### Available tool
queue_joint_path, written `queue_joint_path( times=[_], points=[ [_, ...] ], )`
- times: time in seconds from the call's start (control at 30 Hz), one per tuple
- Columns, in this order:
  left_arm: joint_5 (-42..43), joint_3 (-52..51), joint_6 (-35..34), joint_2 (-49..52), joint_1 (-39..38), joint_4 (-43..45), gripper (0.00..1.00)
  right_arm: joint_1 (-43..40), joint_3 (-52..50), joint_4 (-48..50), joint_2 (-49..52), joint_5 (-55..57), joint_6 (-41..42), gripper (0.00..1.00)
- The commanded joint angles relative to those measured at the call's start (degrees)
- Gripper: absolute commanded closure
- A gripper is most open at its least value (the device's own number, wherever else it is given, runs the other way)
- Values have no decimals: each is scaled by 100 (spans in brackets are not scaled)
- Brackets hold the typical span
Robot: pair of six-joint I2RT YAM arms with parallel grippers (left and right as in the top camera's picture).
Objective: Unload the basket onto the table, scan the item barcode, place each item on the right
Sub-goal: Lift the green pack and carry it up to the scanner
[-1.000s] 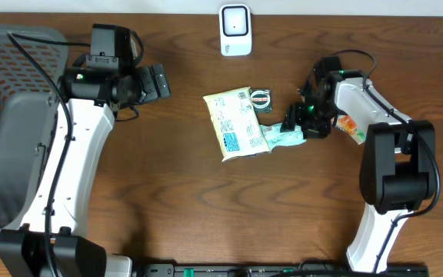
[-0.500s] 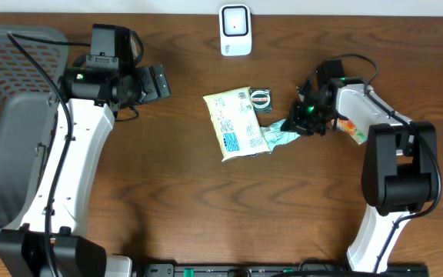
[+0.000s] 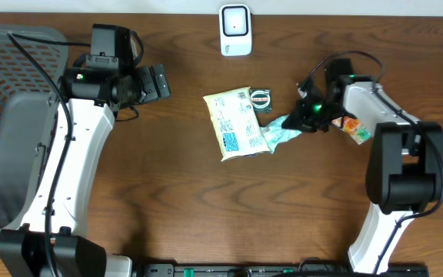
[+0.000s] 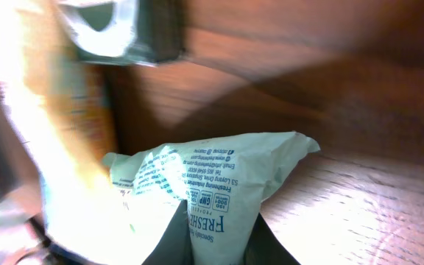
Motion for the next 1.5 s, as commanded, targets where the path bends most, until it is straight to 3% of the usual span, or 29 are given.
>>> queue_joint_path(
  times=[0.0,0.2,0.43,0.8,1.1,1.3,1.47],
  points=[
    [50,42,15,37,4,-9,2,-308,236,-15,-651,-1475,-767,99],
    [50,42,15,37,4,-9,2,-844,236,-20,-1545,-2208,-863,99],
    [50,42,15,37,4,-9,2,-1110,236,-24,-2577,-2208,-833,99],
    [50,42,15,37,4,-9,2,-905,236,-42,-3440,-1067,168,99],
    [50,42,15,37,4,-11,2,507,708,-229,-3250,1547,813,99],
    [50,42,15,37,4,-9,2,1272,2514,-1056,-2194,2957,708,99],
    [50,42,15,37,4,-11,2,1578,3895,-1104,-1128,3871,431,99]
  ],
)
